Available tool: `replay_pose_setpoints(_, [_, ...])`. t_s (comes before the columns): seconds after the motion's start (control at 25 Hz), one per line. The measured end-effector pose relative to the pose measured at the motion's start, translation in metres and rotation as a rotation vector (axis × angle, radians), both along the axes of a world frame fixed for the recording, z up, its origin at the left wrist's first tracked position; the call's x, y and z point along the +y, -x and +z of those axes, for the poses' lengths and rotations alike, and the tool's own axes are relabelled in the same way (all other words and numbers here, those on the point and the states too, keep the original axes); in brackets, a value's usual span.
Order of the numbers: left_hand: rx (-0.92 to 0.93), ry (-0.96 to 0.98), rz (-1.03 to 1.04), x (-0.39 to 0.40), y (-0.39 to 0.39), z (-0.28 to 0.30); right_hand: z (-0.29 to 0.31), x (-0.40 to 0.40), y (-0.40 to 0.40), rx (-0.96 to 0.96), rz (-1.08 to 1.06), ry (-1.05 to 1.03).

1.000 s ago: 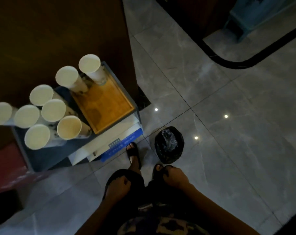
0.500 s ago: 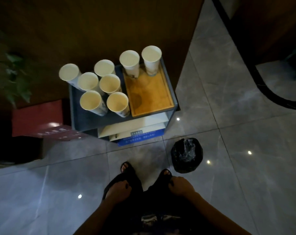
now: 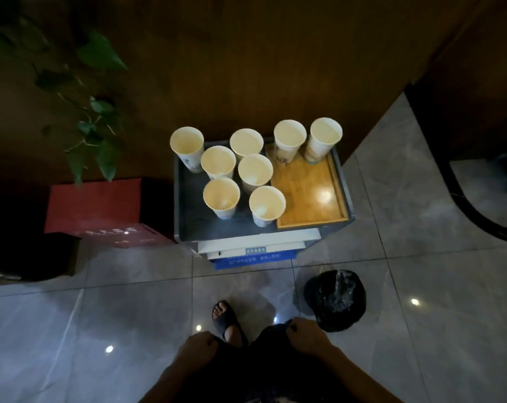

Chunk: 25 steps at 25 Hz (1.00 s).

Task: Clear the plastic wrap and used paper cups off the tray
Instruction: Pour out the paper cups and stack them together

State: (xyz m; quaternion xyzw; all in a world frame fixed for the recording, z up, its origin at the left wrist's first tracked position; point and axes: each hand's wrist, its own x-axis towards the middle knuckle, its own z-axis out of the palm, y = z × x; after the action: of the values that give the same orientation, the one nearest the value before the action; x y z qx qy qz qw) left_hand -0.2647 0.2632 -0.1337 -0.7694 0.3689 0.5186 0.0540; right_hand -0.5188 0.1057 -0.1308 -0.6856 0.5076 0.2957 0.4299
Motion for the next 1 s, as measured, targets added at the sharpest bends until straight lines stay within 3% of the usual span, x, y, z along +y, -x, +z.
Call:
replay_pose_setpoints(0.24, [0.010, -0.019, 0.047, -0.007, -0.038, -0.010, 0.025, -0.019, -0.060, -0.032, 0.014, 0.097])
replay_pose_setpoints(0.48, [0.045, 0.001, 0.146, -0.024, -0.041, -0.008, 0.046, -0.061, -0.069, 0.005, 0.057, 0.079])
replay_pose_setpoints(1.0, [-0.141, 0.061, 0.284, -0.102, -0.001, 0.030, 0.083, -0.167, -0.086, -0.056, 0.108, 0.254])
